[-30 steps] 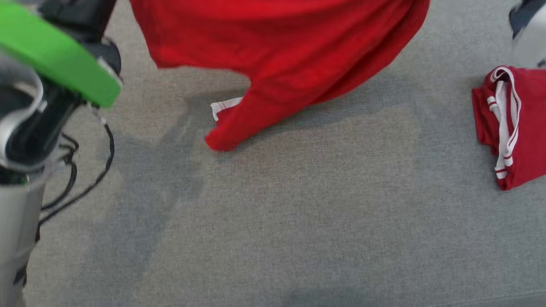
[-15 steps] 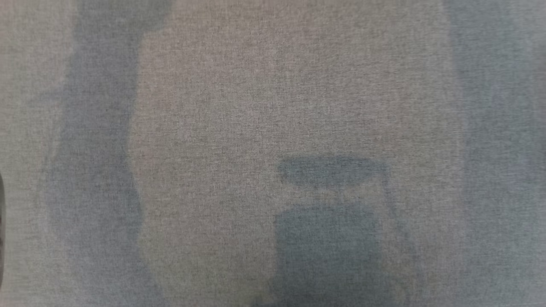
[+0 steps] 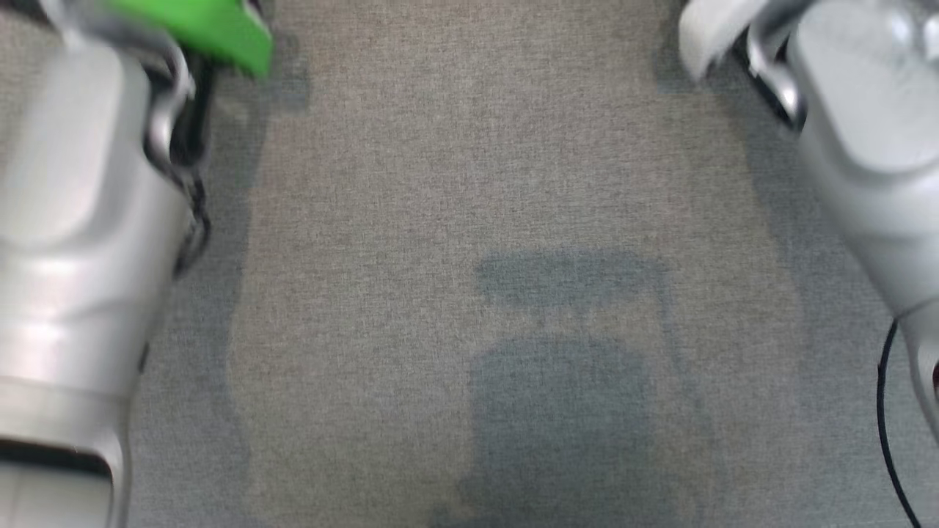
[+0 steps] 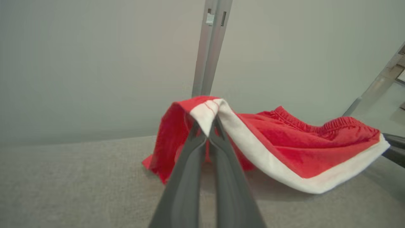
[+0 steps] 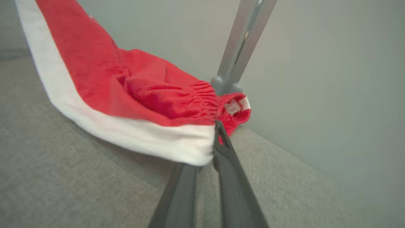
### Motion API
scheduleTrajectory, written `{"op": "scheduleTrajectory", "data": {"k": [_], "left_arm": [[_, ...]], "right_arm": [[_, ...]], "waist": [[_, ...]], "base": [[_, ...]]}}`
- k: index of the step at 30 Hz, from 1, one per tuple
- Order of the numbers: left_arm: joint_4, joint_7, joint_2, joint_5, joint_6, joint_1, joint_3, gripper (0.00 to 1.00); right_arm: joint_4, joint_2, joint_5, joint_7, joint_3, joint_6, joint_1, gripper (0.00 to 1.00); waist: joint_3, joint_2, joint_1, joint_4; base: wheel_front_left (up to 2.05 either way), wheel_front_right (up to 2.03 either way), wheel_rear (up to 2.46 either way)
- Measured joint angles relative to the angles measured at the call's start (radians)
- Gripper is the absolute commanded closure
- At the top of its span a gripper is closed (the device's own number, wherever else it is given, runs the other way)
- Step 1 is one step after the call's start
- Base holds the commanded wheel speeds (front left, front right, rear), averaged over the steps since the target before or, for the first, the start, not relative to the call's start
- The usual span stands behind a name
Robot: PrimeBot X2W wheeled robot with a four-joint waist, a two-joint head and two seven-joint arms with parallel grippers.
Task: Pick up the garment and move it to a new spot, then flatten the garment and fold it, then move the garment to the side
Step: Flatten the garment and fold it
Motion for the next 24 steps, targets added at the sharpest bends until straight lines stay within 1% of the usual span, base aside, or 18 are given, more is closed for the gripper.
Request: {"op": "scheduleTrajectory", "data": {"k": [2,4,7,8,9,11,16,21,24], "left_arm": [[-0.037,-0.005,0.009,-0.035,0.000,0.104,-0.012,1.00],[-0.081,-0.008,0.032,-0.048,0.000,0.199,-0.018,1.00],[-0.159,-0.009,0.057,-0.065,0.008,0.340,-0.006,1.00],[-0.228,-0.009,0.074,-0.079,0.032,0.438,0.000,1.00],[-0.267,-0.009,0.086,-0.080,0.049,0.484,0.000,1.00],[-0.343,-0.008,0.106,-0.089,0.077,0.581,0.003,1.00],[-0.537,0.011,0.147,-0.093,0.174,0.831,-0.013,1.00],[-0.702,0.014,0.160,-0.097,0.281,1.052,-0.021,1.00],[-0.766,0.010,0.148,-0.101,0.336,1.156,-0.024,1.00]], "right_arm": [[-0.026,-0.019,0.026,-0.009,0.049,0.000,0.074,1.00],[-0.062,-0.044,0.056,-0.014,0.079,0.000,0.139,1.00],[-0.117,-0.096,0.085,-0.019,0.114,0.000,0.238,1.00],[-0.150,-0.134,0.099,-0.018,0.125,0.000,0.302,1.00],[-0.168,-0.151,0.103,-0.015,0.125,0.000,0.328,1.00],[-0.197,-0.179,0.107,-0.011,0.117,0.000,0.378,1.00],[-0.272,-0.229,0.092,0.007,0.070,0.000,0.517,1.00],[-0.381,-0.270,0.063,0.046,0.025,0.001,0.700,1.00],[-0.458,-0.294,0.059,0.075,-0.023,0.001,0.838,1.00]], "waist": [[-0.015,0.0000,0.0000,-0.004],[-0.038,0.0000,0.0000,-0.007],[-0.081,0.0000,0.0000,-0.009],[-0.113,0.0000,-0.0002,-0.009],[-0.128,0.0000,-0.0002,-0.009],[-0.160,0.0000,-0.0002,-0.010],[-0.235,0.0000,-0.0002,-0.011],[-0.303,0.0000,-0.0002,-0.012],[-0.337,0.0001,-0.0003,-0.009]], "base": [[0.00,0.00,0.00],[0.00,0.00,0.00],[0.00,0.00,0.00],[0.00,0.00,0.00],[0.00,0.00,0.00],[0.00,0.00,0.00],[0.00,0.00,0.00],[0.00,0.00,0.00],[0.00,0.00,0.00]]}}
